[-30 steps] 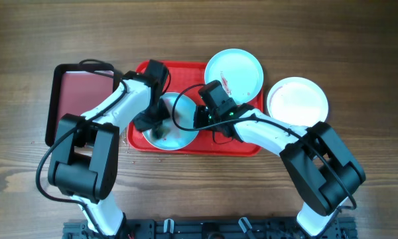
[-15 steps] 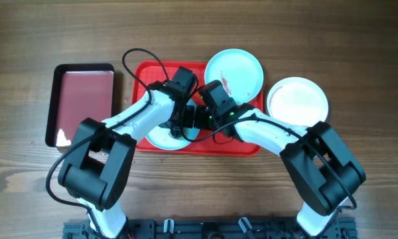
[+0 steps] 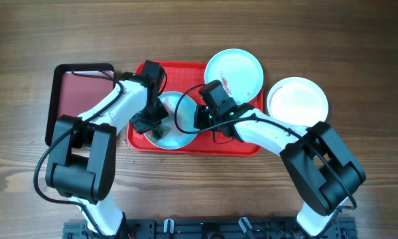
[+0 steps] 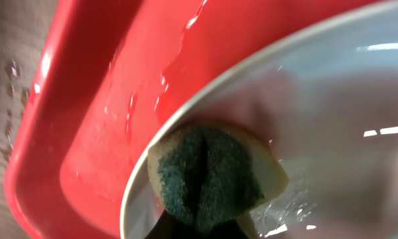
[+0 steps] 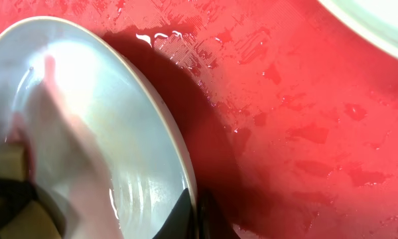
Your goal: Clean dirty plates on tray and stack at the side
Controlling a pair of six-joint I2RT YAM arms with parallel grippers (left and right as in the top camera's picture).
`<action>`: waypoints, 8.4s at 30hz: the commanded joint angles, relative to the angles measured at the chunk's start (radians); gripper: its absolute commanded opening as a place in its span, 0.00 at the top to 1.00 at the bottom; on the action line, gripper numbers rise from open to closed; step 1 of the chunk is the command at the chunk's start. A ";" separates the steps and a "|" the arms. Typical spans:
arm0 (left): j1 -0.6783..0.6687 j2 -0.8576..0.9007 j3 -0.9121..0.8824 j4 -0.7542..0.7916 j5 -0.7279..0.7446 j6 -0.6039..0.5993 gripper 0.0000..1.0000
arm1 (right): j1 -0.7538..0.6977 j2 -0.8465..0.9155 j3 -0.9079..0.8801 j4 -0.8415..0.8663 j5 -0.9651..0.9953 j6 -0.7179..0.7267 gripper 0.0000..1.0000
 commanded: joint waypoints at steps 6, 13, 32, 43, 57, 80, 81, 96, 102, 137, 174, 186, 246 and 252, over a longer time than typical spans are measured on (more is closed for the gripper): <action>0.007 0.075 0.021 0.251 0.229 0.312 0.96 | -0.006 0.021 0.010 -0.006 -0.043 -0.021 0.96; 0.116 0.075 0.327 0.048 0.158 0.359 0.96 | -0.006 -0.016 0.010 -0.033 -0.117 -0.079 0.96; 0.148 0.075 0.380 -0.153 0.151 0.359 0.96 | 0.358 -0.421 0.057 -0.394 1.332 -0.501 0.96; 0.148 0.075 0.378 -0.132 0.151 0.359 0.96 | 0.461 -0.420 0.057 0.159 1.582 -1.122 0.96; 0.148 0.075 0.378 -0.126 0.151 0.359 0.96 | 0.446 -0.414 -0.001 -0.161 1.231 -0.686 0.96; 0.148 0.075 0.378 -0.112 0.151 0.359 0.96 | 0.006 -0.010 -0.001 0.092 0.019 -0.414 0.53; 0.148 0.075 0.378 -0.112 0.151 0.359 0.96 | -0.003 0.002 -0.001 0.114 0.016 -0.414 0.53; 0.135 0.075 0.378 -0.135 0.155 0.335 0.96 | -0.011 0.035 0.004 -0.009 0.071 0.190 0.96; 0.058 0.075 0.331 -0.146 0.145 0.279 0.96 | -0.011 0.035 0.004 0.017 0.069 0.136 0.96; 0.080 -0.079 0.324 -0.023 -0.116 0.243 0.96 | -0.011 -0.145 0.032 -0.165 0.119 -0.161 0.96; 0.080 -0.072 0.195 0.035 0.026 0.223 0.96 | 0.403 -0.511 -0.003 -0.232 1.150 -0.384 0.96; 0.080 -0.072 0.195 0.034 0.026 0.224 0.96 | -0.539 -0.578 -0.003 -0.482 0.070 -0.077 0.96; 0.080 -0.072 0.195 0.035 0.044 0.224 0.96 | -0.298 0.146 0.246 -0.144 -0.061 -0.818 0.41; 0.080 -0.072 0.195 0.035 0.044 0.224 0.96 | -0.298 0.157 0.246 -0.236 -0.050 -0.830 0.94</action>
